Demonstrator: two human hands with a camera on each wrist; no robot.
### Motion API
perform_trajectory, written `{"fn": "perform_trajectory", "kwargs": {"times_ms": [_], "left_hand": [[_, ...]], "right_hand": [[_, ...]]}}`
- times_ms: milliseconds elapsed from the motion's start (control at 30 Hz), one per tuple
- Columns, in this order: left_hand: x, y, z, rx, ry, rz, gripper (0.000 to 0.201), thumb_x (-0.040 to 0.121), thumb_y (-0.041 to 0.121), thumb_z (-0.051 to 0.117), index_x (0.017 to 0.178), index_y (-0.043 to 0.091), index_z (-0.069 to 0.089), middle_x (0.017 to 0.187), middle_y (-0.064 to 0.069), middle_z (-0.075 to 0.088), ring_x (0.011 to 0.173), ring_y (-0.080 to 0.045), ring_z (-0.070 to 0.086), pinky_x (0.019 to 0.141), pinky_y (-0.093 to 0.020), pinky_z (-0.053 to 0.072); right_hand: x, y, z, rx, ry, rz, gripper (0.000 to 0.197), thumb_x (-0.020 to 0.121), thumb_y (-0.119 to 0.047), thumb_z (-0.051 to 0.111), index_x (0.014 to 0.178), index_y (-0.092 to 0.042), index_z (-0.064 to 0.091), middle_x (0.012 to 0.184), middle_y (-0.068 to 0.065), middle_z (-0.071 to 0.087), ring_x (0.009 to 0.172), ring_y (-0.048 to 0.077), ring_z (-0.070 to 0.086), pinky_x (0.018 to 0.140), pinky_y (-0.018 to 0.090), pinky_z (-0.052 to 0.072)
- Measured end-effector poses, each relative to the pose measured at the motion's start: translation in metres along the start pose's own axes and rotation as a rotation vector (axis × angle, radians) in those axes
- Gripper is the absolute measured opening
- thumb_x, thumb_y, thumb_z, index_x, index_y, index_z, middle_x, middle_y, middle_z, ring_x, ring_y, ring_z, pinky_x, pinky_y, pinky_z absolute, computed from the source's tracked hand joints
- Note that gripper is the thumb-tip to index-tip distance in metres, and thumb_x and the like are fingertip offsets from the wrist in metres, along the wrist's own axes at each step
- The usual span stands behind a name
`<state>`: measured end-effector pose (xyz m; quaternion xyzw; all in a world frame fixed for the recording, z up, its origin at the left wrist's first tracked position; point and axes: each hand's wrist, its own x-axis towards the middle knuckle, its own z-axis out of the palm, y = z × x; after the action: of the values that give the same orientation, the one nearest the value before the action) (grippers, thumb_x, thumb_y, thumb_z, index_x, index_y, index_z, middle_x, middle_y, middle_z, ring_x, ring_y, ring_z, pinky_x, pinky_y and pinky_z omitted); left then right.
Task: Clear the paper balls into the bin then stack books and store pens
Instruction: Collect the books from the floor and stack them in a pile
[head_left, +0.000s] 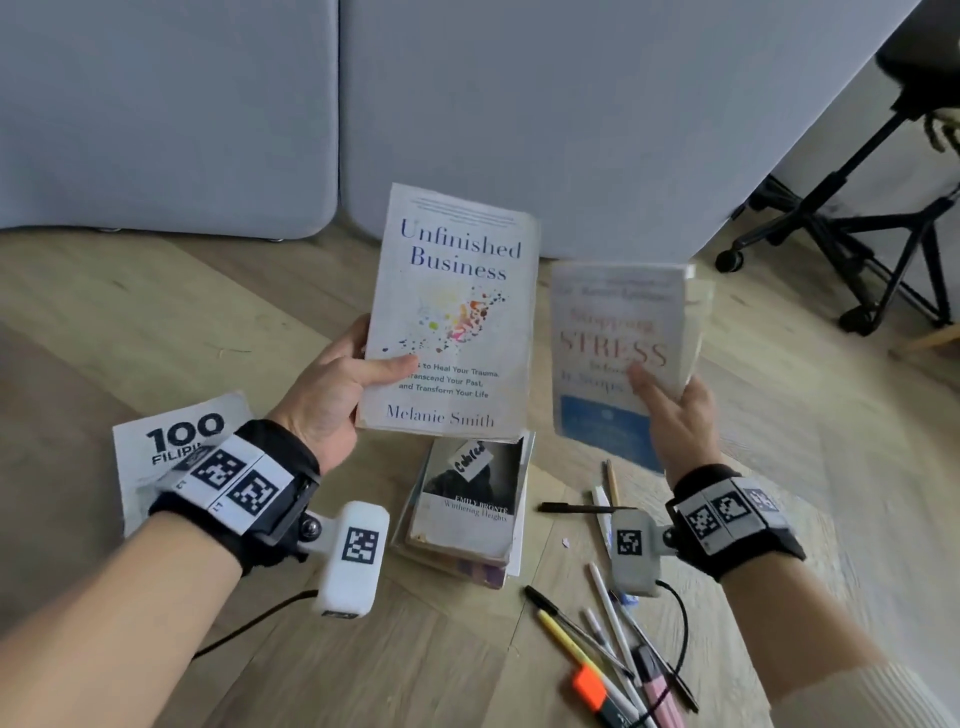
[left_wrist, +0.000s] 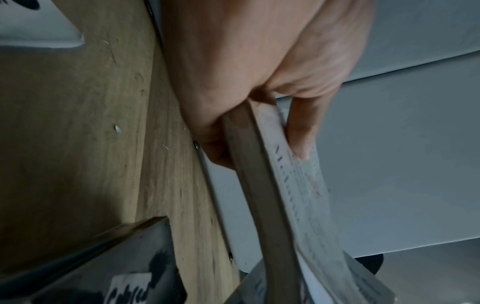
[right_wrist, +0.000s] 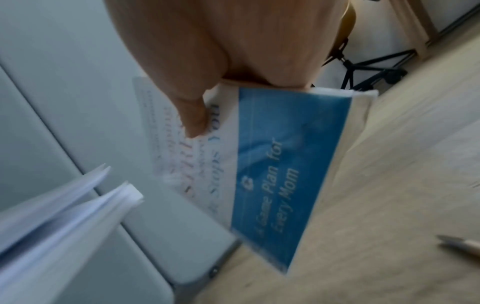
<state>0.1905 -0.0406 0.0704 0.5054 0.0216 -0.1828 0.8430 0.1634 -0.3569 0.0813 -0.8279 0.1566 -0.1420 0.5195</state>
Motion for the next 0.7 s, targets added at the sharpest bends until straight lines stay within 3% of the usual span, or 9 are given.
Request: {"fn": "perform_trajectory", "kwargs": {"times_ms": [100, 167, 300, 367, 433, 500, 567, 600, 700], "left_hand": [[-0.002, 0.002, 0.009, -0.039, -0.082, -0.001, 0.058, 0.076, 0.003, 0.065, 0.131, 0.017, 0.054, 0.125, -0.011, 0.065, 0.114, -0.033, 0.062, 0.095, -0.053, 0.049], [-0.001, 0.002, 0.017, -0.031, -0.135, -0.028, 0.057, 0.078, 0.004, 0.064, 0.133, 0.011, 0.051, 0.126, -0.014, 0.063, 0.115, -0.034, 0.061, 0.097, -0.05, 0.048], [-0.004, -0.009, 0.029, 0.207, 0.032, -0.024, 0.074, 0.066, 0.019, 0.086, 0.126, 0.018, 0.044, 0.116, -0.004, 0.069, 0.104, -0.024, 0.067, 0.092, -0.048, 0.053], [-0.011, -0.019, 0.022, 0.196, 0.088, -0.104, 0.079, 0.062, 0.02, 0.086, 0.126, 0.02, 0.04, 0.113, -0.005, 0.07, 0.102, -0.022, 0.068, 0.089, -0.043, 0.055], [-0.02, -0.026, 0.009, 0.067, 0.088, -0.24, 0.065, 0.063, 0.016, 0.083, 0.121, 0.007, 0.055, 0.11, -0.014, 0.071, 0.097, -0.028, 0.07, 0.084, -0.039, 0.057], [-0.025, -0.032, -0.009, 0.057, 0.161, -0.268, 0.051, 0.063, 0.012, 0.083, 0.11, 0.001, 0.066, 0.103, -0.018, 0.073, 0.091, -0.031, 0.072, 0.078, -0.038, 0.058], [-0.027, -0.04, -0.027, 0.104, 0.255, -0.232, 0.051, 0.061, 0.01, 0.084, 0.109, 0.005, 0.067, 0.1, -0.014, 0.074, 0.092, -0.031, 0.072, 0.083, -0.044, 0.057], [-0.028, -0.043, -0.035, 0.116, 0.287, -0.219, 0.053, 0.061, 0.009, 0.085, 0.11, 0.007, 0.067, 0.101, -0.012, 0.074, 0.094, -0.031, 0.071, 0.086, -0.047, 0.055], [-0.035, -0.048, -0.063, 0.113, 0.413, -0.195, 0.048, 0.065, 0.006, 0.082, 0.11, 0.008, 0.067, 0.099, -0.013, 0.074, 0.09, -0.031, 0.072, 0.081, -0.046, 0.057]], "right_hand": [[-0.003, -0.026, 0.007, 0.187, -0.001, -0.051, 0.028, 0.096, -0.025, 0.055, 0.12, -0.012, 0.058, 0.116, 0.001, 0.067, 0.113, 0.02, 0.062, 0.088, 0.036, 0.057], [-0.007, -0.041, 0.02, 0.356, -0.102, 0.028, 0.036, 0.097, -0.034, 0.051, 0.126, -0.014, 0.056, 0.12, 0.006, 0.067, 0.114, 0.026, 0.062, 0.094, 0.047, 0.053], [-0.032, -0.056, 0.062, 0.52, -0.379, 0.36, 0.061, 0.093, -0.063, 0.035, 0.13, -0.019, 0.058, 0.123, 0.014, 0.066, 0.11, 0.035, 0.065, 0.096, 0.058, 0.048], [-0.047, -0.05, 0.08, 0.573, -0.535, 0.382, 0.076, 0.088, -0.073, 0.026, 0.135, -0.019, 0.053, 0.129, 0.015, 0.062, 0.117, 0.035, 0.061, 0.101, 0.056, 0.044], [-0.057, -0.042, 0.087, 0.571, -0.666, 0.382, 0.081, 0.086, -0.075, 0.019, 0.139, -0.021, 0.048, 0.131, 0.014, 0.06, 0.12, 0.034, 0.058, 0.103, 0.052, 0.045], [-0.063, -0.03, 0.089, 0.295, -0.701, 0.339, 0.073, 0.088, -0.073, 0.021, 0.131, -0.025, 0.055, 0.122, 0.007, 0.067, 0.113, 0.028, 0.063, 0.094, 0.041, 0.051], [-0.065, -0.003, 0.092, -0.243, -0.517, 0.24, 0.063, 0.089, -0.068, 0.038, 0.125, -0.021, 0.058, 0.117, 0.003, 0.067, 0.109, 0.023, 0.064, 0.089, 0.033, 0.05], [-0.068, 0.013, 0.092, -0.464, -0.406, 0.237, 0.069, 0.084, -0.07, 0.047, 0.127, -0.017, 0.054, 0.12, 0.006, 0.063, 0.11, 0.023, 0.06, 0.091, 0.035, 0.049], [-0.084, 0.043, 0.096, -0.579, -0.434, 0.566, 0.107, 0.063, -0.082, 0.058, 0.132, -0.002, 0.042, 0.119, 0.012, 0.056, 0.105, 0.025, 0.057, 0.088, 0.041, 0.054]]}}
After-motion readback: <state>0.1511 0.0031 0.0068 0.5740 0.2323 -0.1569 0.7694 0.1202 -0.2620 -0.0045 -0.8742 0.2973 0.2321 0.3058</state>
